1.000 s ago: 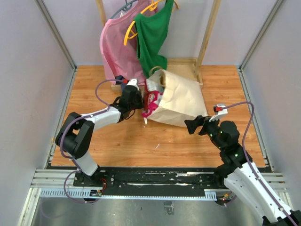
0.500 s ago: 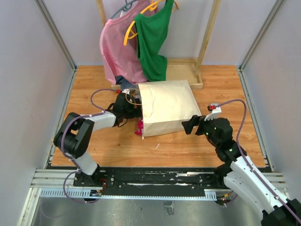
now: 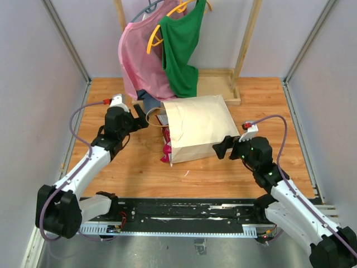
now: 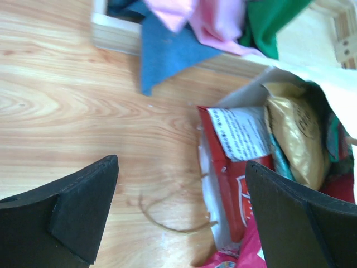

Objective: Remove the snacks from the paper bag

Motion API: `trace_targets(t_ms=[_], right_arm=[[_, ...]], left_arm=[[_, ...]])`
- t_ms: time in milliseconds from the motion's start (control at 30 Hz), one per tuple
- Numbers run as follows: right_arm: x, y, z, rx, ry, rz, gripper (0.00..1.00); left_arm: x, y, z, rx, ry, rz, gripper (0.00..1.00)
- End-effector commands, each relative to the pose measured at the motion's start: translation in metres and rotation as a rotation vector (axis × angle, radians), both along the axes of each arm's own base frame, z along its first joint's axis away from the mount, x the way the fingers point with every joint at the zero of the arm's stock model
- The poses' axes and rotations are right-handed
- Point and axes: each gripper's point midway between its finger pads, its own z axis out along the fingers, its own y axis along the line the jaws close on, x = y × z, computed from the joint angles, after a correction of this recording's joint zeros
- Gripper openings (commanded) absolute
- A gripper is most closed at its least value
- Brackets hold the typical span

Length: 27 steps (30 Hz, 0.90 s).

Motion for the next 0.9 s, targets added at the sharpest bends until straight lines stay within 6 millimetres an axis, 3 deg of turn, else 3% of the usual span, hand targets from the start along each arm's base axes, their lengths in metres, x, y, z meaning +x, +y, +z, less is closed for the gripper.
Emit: trace_targets(t_ms=[0,133,200,267,600,767,867], right_arm=[[-0.001,0.006,0.020,0.040,-0.062,0.022,0.98],[-0.002,0.005,0.023,0.034,-0.064,0.023,0.98],[-0.003,0.003,0.023,0.027,-0.067,0.018,0.99],[-0.004,0.000,0.024,0.021,-0.076,0.010,0.98],[0.001,0.000,0.015,0.042,-0.049,-0.021,0.98],[0.007,-0.014,0.012,0.028,-0.059,-0.107,0.99],[0.010,-0.030,0.011,-0.018,-0.060,-0.185,0.99]], left_arm=[[-0.011,0.012,-0.004,-0.004,0.020,-0.003,1.00],[-0.022,-0.038,0.021,-0.187,-0.089,-0.252,1.00],[-0.040,-0.069,0.046,-0.289,-0.188,-0.444,1.00],[-0.058,-0.087,0.059,-0.341,-0.234,-0.564,1.00],[-0.051,-0.116,0.022,-0.303,-0.116,-0.593,1.00],[-0.036,-0.131,0.020,-0.339,-0.120,-0.609,1.00],[-0.030,-0.142,0.026,-0.342,-0.140,-0.645,0.92]])
